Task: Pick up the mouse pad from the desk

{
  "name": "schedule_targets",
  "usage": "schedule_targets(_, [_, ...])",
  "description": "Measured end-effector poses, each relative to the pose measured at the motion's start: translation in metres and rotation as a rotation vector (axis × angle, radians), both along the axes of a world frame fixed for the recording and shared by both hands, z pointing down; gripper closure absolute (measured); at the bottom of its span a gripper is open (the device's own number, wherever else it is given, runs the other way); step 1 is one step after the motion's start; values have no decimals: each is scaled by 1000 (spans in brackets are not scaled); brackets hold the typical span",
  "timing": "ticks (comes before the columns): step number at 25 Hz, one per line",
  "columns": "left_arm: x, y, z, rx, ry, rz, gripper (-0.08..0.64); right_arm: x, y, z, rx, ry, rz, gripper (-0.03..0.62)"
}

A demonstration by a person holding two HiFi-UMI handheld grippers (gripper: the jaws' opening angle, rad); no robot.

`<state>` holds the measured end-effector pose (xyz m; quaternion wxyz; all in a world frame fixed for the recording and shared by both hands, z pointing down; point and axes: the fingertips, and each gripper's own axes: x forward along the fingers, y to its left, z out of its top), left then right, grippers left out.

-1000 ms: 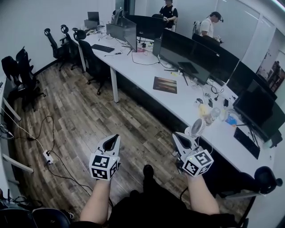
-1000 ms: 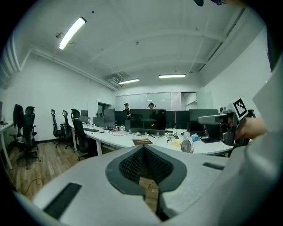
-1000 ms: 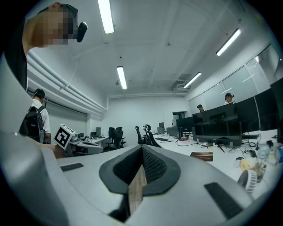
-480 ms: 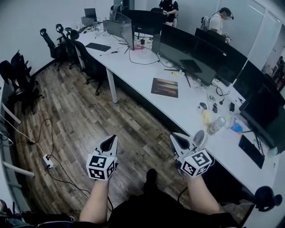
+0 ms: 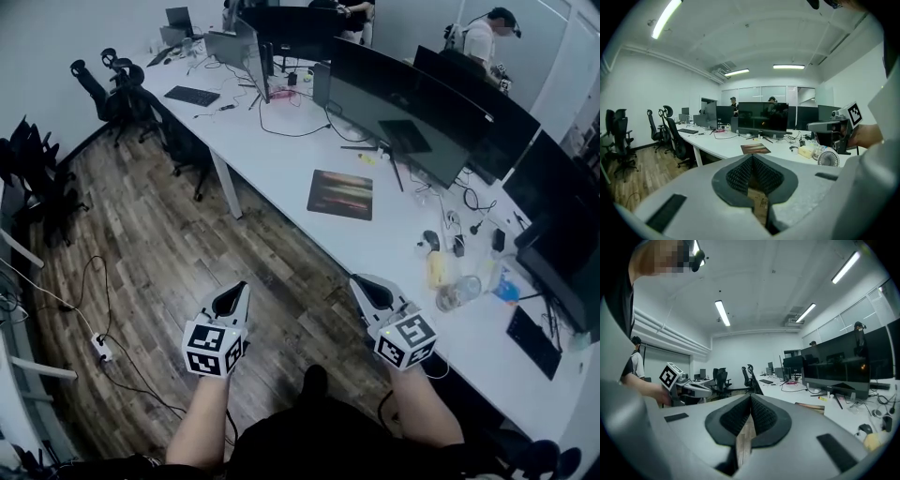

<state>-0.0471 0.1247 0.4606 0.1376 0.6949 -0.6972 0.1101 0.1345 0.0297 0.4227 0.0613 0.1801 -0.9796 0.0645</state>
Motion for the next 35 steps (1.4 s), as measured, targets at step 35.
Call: schedule_targets(35, [-142, -292, -7, 31, -9, 255, 551, -135, -237, 3, -10, 39, 203, 586])
